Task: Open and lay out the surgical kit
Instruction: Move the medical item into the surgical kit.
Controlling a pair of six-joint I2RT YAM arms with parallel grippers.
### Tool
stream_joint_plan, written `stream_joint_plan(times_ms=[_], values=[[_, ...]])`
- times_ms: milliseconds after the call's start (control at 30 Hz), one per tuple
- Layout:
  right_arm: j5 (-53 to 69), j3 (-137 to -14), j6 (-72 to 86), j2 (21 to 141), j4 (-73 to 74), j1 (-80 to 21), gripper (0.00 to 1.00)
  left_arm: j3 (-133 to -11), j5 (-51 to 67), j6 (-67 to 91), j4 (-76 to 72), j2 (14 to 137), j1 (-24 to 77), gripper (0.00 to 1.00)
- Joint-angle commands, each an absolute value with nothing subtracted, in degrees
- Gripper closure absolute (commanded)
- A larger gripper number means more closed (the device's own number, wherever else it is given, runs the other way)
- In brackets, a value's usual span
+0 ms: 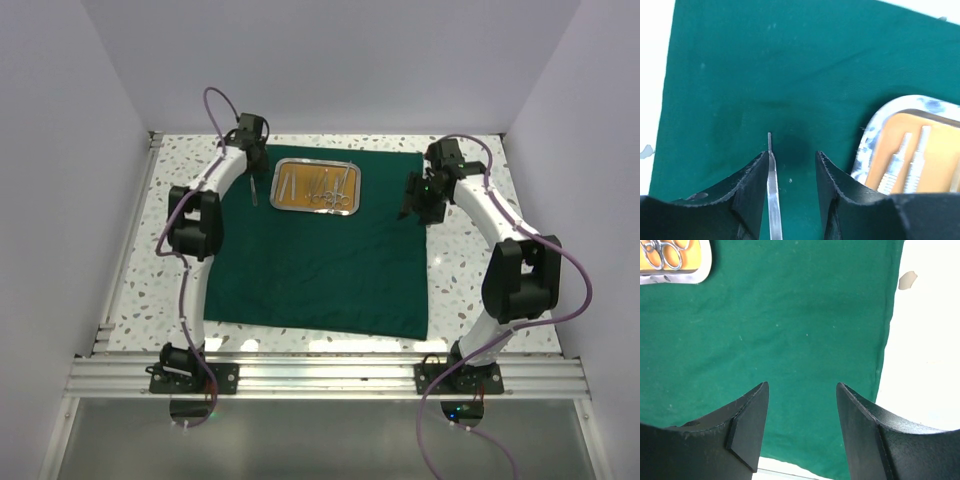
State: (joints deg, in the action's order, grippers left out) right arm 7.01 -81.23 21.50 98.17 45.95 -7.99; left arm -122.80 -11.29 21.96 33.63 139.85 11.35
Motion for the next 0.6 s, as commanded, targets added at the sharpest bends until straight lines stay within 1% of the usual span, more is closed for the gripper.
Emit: stream_joint_plan(times_ms=[0, 167, 467, 567], values=[[6.6, -81.1, 20.0, 96.2, 47.1, -8.2, 0.40, -124.5, -12.0, 22.8, 33.2, 141.2, 10.3, 0.55], [7.1, -81.8, 19.9, 97.1, 47.4, -8.2, 0.40, -125.9, -12.1, 22.6, 33.0, 142.6, 9.5, 0.55], [7.6, -81.7, 20.0, 97.5, 47.7, -8.3, 0.40, -124.5, -11.3, 22.2, 30.4, 142.8, 7.6, 0.57], [7.5, -81.7, 20.0, 97.5, 47.7, -8.2, 0.40, -125.0, -9.3, 21.3, 30.3, 143.7, 7.6, 0.65]])
